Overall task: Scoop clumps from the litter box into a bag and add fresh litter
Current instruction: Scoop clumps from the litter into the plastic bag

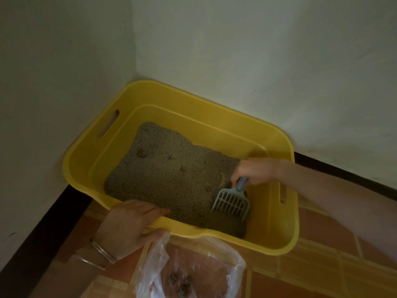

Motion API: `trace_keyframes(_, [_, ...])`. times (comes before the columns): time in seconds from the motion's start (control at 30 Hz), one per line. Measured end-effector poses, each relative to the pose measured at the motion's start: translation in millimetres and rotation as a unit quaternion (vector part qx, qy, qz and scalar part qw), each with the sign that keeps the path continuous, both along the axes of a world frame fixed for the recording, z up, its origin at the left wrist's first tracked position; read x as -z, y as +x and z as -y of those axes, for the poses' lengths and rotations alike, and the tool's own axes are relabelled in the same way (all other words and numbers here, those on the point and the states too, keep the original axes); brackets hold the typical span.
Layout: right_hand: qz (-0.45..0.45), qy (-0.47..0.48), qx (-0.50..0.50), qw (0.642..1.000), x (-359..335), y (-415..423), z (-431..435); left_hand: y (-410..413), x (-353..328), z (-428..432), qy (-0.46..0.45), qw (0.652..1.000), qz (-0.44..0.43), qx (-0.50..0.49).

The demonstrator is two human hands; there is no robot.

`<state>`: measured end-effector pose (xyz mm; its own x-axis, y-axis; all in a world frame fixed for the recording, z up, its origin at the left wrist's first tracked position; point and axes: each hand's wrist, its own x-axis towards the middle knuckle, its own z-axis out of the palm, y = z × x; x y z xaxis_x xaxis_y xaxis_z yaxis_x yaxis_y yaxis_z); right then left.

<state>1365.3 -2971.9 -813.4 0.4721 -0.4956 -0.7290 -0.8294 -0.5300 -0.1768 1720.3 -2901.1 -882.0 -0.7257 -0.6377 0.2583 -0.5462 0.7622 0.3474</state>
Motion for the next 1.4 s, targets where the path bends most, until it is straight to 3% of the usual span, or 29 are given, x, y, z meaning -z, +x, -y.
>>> trace_keyframes(0.3, [0.056,0.039,0.119,0.991,-2.8,-2.6,-9.7,1.1,-1.4,-0.1,-0.005,1.0,0.0,0.003])
trace_keyframes(0.47, [0.118,-0.014,0.178,0.977,-14.7,-4.0,-7.8,1.6,-1.7,-0.3,-0.01,1.0,0.001,0.004])
trace_keyframes(0.67, [0.105,-0.095,0.196,0.97,-28.1,-14.0,3.4,1.0,-2.8,-0.5,-0.011,1.0,0.004,0.001])
trace_keyframes(0.93, [-0.003,-0.221,0.06,0.973,-26.9,-30.8,19.7,0.8,-2.7,-1.5,-0.011,1.0,0.005,0.0])
trace_keyframes(1.1, [-0.099,-0.25,-0.047,0.962,-20.9,-38.0,15.1,0.6,-0.8,-1.3,-0.007,1.0,0.009,-0.003])
trace_keyframes(1.4, [-0.116,-0.242,-0.133,0.954,-12.0,-39.8,18.4,0.5,-0.8,-0.6,-0.011,1.0,0.007,0.001])
